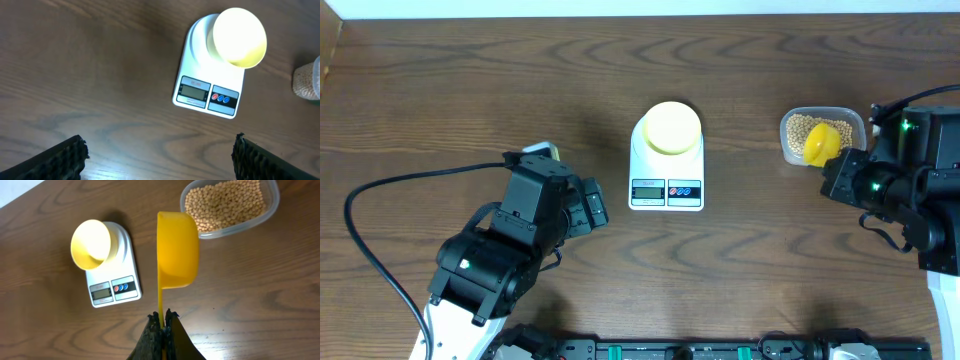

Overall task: Scoop item into bowl and weigh 50g on scale
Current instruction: 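Retract the left gripper leftward away from the scale, then raise the scoop upright above the soybean tub with the right gripper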

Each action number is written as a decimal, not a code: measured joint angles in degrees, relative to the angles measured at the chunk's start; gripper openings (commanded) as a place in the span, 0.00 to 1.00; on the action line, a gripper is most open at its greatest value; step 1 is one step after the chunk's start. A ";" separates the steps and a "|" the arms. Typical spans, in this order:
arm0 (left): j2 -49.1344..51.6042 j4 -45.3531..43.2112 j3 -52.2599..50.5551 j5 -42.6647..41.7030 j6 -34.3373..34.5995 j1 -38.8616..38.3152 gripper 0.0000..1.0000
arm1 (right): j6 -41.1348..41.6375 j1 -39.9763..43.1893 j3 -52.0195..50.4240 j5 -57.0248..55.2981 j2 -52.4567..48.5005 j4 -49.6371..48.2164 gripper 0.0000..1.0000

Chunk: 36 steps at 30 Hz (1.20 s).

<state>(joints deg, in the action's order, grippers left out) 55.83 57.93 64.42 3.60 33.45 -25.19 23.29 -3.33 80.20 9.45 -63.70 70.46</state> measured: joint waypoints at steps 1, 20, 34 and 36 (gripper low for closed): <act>0.00 0.04 0.00 0.00 0.09 0.02 0.95 | -0.09 0.00 0.00 0.02 -0.02 0.09 0.01; 0.00 0.15 0.00 0.00 0.83 0.02 0.95 | -1.70 0.00 0.00 -1.36 -0.79 1.92 0.01; 0.00 0.15 0.00 -0.02 0.85 0.02 0.95 | -7.17 0.00 0.00 -1.75 -0.79 2.82 0.01; 0.00 0.15 0.00 0.00 0.85 0.02 0.95 | -7.58 0.00 0.00 -2.19 -0.79 2.73 0.01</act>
<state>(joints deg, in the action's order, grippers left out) 55.83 58.08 64.42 3.60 34.30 -25.17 15.70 -3.33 80.20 7.27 -64.49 73.19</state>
